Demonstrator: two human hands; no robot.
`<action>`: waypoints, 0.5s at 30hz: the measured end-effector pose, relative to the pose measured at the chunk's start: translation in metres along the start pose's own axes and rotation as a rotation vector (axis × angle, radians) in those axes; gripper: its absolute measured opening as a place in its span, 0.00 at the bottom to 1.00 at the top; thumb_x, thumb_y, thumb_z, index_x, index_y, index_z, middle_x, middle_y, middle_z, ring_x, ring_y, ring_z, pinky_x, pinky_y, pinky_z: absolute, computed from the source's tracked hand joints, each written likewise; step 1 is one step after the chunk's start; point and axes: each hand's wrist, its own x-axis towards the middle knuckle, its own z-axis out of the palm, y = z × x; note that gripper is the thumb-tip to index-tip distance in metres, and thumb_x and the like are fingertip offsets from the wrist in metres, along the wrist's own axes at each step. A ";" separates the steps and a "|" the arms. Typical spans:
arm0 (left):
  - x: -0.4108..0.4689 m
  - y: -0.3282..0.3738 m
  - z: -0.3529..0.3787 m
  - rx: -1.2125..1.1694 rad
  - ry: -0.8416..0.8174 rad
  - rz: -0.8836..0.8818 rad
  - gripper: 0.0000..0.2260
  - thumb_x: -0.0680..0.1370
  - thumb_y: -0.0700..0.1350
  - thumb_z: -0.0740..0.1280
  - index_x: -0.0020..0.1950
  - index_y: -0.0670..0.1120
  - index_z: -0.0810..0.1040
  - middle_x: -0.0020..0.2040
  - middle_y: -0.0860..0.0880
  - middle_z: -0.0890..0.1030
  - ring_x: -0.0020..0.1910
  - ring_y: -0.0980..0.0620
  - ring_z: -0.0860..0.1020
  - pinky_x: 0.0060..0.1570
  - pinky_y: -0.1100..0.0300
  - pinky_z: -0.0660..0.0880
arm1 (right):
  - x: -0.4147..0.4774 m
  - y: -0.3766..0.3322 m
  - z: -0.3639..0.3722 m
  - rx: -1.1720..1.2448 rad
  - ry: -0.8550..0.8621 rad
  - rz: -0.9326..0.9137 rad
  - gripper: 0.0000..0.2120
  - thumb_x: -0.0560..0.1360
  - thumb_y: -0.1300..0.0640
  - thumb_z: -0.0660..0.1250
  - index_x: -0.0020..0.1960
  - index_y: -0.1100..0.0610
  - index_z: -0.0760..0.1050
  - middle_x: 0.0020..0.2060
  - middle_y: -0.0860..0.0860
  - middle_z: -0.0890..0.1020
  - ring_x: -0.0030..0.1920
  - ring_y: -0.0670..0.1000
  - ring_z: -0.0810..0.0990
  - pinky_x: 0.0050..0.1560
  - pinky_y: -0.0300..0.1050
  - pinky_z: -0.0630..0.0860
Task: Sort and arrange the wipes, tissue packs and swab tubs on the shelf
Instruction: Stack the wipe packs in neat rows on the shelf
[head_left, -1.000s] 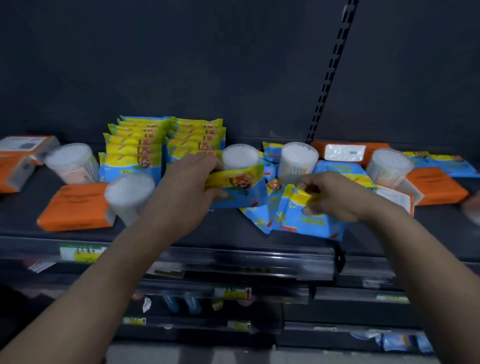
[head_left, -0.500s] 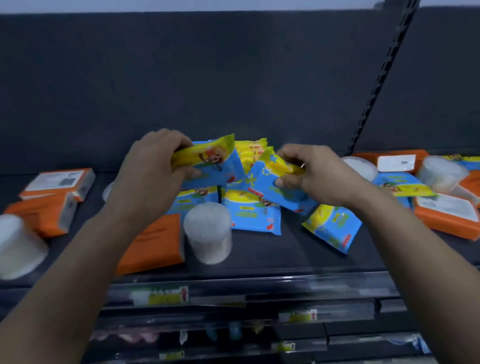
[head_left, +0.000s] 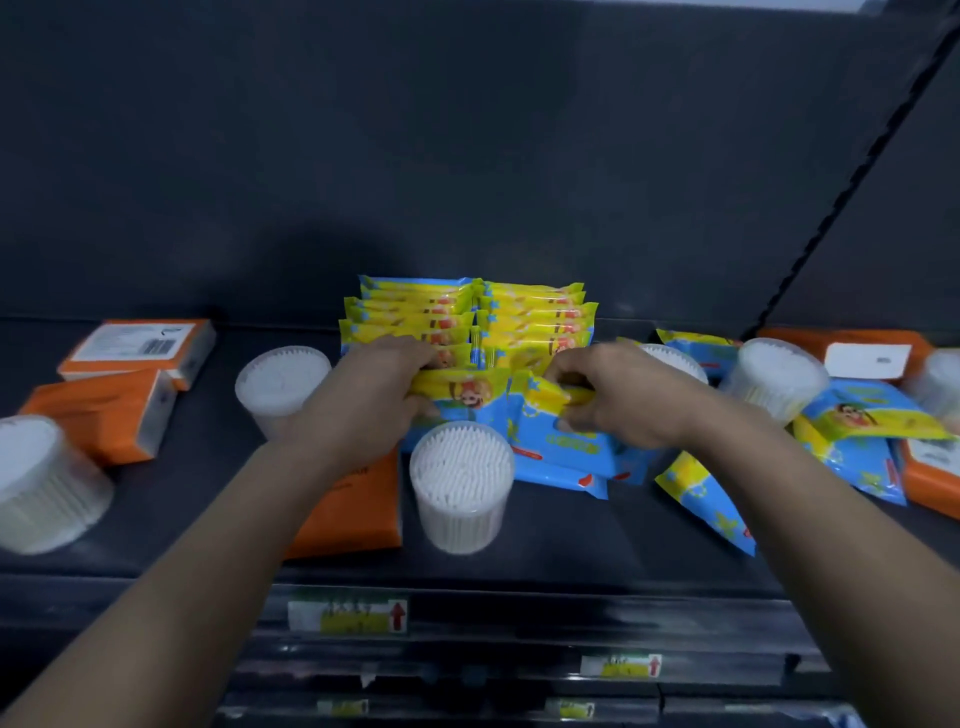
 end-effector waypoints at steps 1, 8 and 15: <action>0.002 0.001 0.002 0.006 -0.015 0.007 0.15 0.68 0.41 0.74 0.53 0.44 0.77 0.50 0.48 0.78 0.53 0.47 0.74 0.47 0.60 0.65 | 0.002 0.001 0.000 0.006 -0.029 -0.007 0.14 0.70 0.56 0.72 0.52 0.61 0.74 0.40 0.53 0.75 0.41 0.52 0.70 0.42 0.49 0.68; 0.019 0.019 0.005 0.039 -0.113 0.025 0.17 0.69 0.42 0.73 0.58 0.44 0.77 0.56 0.47 0.78 0.56 0.48 0.73 0.52 0.60 0.66 | 0.008 0.014 -0.002 0.009 -0.131 -0.024 0.12 0.71 0.55 0.72 0.46 0.57 0.71 0.34 0.46 0.67 0.38 0.51 0.67 0.34 0.41 0.64; 0.017 0.011 0.012 -0.005 -0.222 0.009 0.13 0.71 0.41 0.70 0.55 0.47 0.79 0.50 0.49 0.80 0.50 0.49 0.76 0.46 0.56 0.72 | 0.007 0.012 0.003 0.053 -0.118 0.017 0.12 0.70 0.55 0.73 0.42 0.52 0.68 0.34 0.45 0.67 0.37 0.50 0.67 0.34 0.41 0.65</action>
